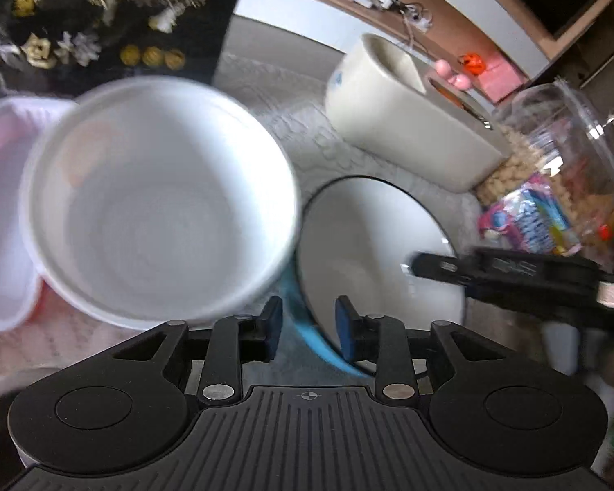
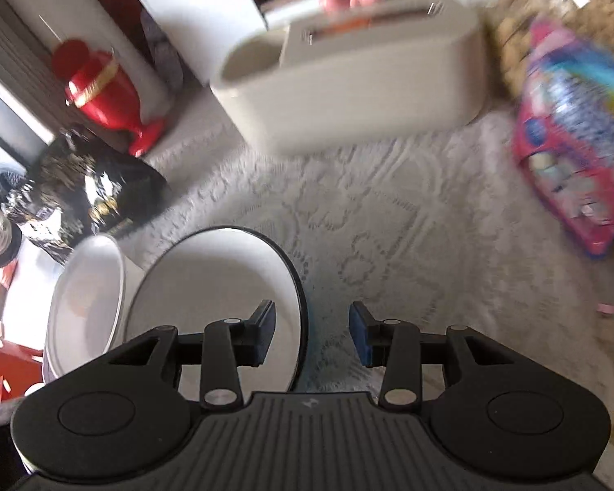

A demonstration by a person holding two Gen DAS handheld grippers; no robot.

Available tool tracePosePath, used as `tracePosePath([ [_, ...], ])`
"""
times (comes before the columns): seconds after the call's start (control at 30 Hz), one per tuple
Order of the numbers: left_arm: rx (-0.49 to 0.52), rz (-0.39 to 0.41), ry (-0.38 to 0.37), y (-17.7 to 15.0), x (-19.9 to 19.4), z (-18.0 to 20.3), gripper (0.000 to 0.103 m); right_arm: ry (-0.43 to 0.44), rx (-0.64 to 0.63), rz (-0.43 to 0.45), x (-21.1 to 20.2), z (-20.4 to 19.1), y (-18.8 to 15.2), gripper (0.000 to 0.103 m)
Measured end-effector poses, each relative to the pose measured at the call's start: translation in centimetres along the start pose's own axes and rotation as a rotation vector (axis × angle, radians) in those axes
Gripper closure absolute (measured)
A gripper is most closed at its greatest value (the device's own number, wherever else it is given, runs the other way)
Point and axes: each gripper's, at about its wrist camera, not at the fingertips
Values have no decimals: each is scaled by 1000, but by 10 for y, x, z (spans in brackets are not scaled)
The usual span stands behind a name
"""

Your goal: Organize plates and bowls

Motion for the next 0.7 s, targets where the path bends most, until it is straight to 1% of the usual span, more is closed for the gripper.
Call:
tracePosePath([
  [0.07, 11, 9, 23, 3, 3, 4, 74, 7, -5, -23, 13, 3, 7, 64],
  [0.13, 26, 11, 47, 5, 6, 11, 73, 48, -8, -38, 22, 6, 9, 64],
  [0.17, 34, 11, 59, 7, 8, 14, 73, 81, -5, -54, 25, 6, 8, 67],
  [0.2, 43, 14, 72, 8, 9, 17, 72, 119, -3, -68, 28, 7, 6, 75],
  [0.23, 54, 16, 84, 7, 10, 21, 70, 130, -7, -72, 28, 7, 5, 76],
  [0.3, 85, 21, 105, 6, 13, 31, 66, 108, -47, -50, 20, 3, 1, 76],
  [0.37, 119, 15, 118, 3, 19, 43, 62, 64, -101, -4, 4, -1, -5, 76],
  [0.43, 145, -5, 106, 0, 28, 53, 62, 20, -129, 34, -9, 3, -8, 76],
  [0.5, 179, -2, 84, -1, 35, 63, 62, -1, -115, 51, -15, 14, -12, 76],
  [0.53, 202, 7, 81, 0, 36, 68, 62, 4, -93, 44, -16, 23, -13, 76],
  [0.6, 258, 19, 100, 0, 41, 77, 62, 51, -51, 39, -18, 40, -17, 76],
  [0.67, 295, 8, 129, 2, 50, 81, 63, 74, -28, 41, -20, 50, -20, 76],
  [0.7, 291, -7, 131, 3, 54, 80, 64, 70, -27, 49, -22, 52, -21, 76],
])
Point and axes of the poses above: each gripper's, at about its wrist camera, not at the fingertips, and x roughly the way its jaws point, z to its right, y to its top, and after that the axes turned 8 degrees about -x, right-handed
